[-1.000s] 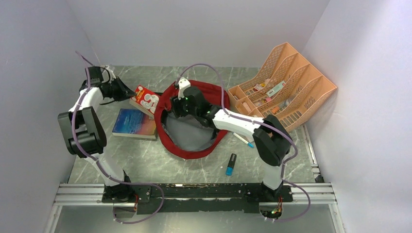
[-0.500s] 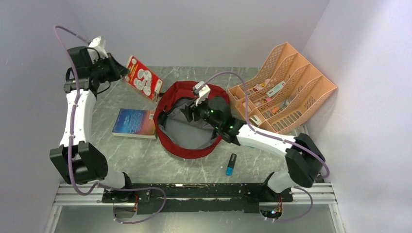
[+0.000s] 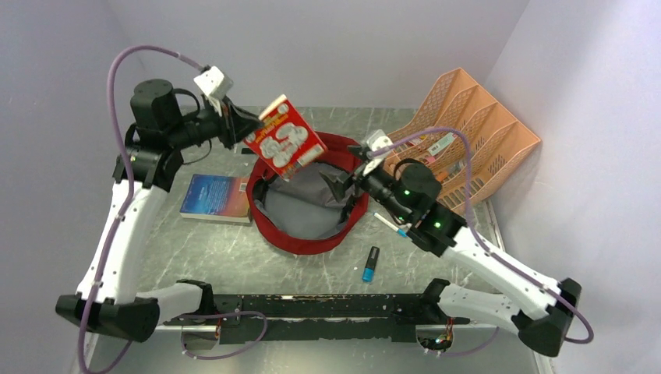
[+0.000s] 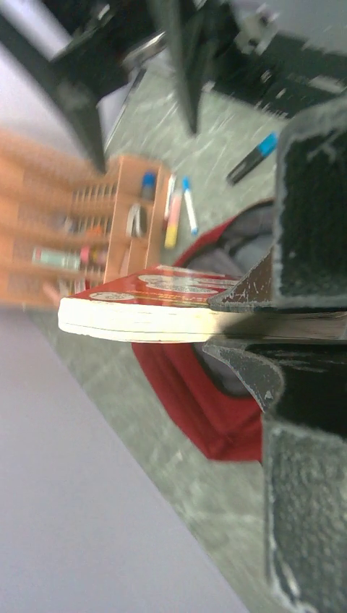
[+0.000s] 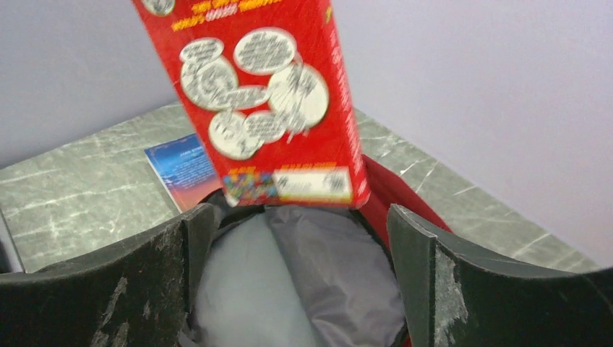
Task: Pack the student bag
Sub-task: Pick up the book from the center of the board.
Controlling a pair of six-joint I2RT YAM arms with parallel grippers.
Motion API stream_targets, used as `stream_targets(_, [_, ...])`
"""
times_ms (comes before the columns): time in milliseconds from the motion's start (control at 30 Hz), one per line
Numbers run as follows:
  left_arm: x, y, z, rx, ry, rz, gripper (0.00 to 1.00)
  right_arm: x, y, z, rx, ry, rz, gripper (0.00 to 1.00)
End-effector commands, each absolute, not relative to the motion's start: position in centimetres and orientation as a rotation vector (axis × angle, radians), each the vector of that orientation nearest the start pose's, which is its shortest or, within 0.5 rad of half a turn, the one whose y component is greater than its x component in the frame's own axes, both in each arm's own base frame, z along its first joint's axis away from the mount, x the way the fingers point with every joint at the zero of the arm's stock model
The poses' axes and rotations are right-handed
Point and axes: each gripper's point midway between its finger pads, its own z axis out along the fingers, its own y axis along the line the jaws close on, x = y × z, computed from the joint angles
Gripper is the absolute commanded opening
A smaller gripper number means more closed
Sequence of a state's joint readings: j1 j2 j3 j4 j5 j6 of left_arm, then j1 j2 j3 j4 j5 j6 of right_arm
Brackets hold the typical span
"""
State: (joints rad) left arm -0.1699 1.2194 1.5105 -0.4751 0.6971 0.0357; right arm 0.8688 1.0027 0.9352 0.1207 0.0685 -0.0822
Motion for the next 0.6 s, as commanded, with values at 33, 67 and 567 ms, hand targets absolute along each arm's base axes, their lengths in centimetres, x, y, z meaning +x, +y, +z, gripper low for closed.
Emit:
stream_targets(33, [23.5, -21.2, 43.1, 1.006, 1.34, -0.897, 0.05, 21.8, 25.8, 37.2, -0.814, 1.338, 0.588, 0.95])
stream_targets(67, [22.4, -21.7, 43.0, 1.037, 1.315, -0.922, 0.05, 21.0, 25.9, 37.6, -0.853, 1.318, 0.611, 0.95])
stream_targets(567, [17.2, -22.6, 42.4, 1.199, 1.197, -1.015, 0.05, 16.4, 29.7, 39.0, -1.102, 1.243, 0.906, 0.9])
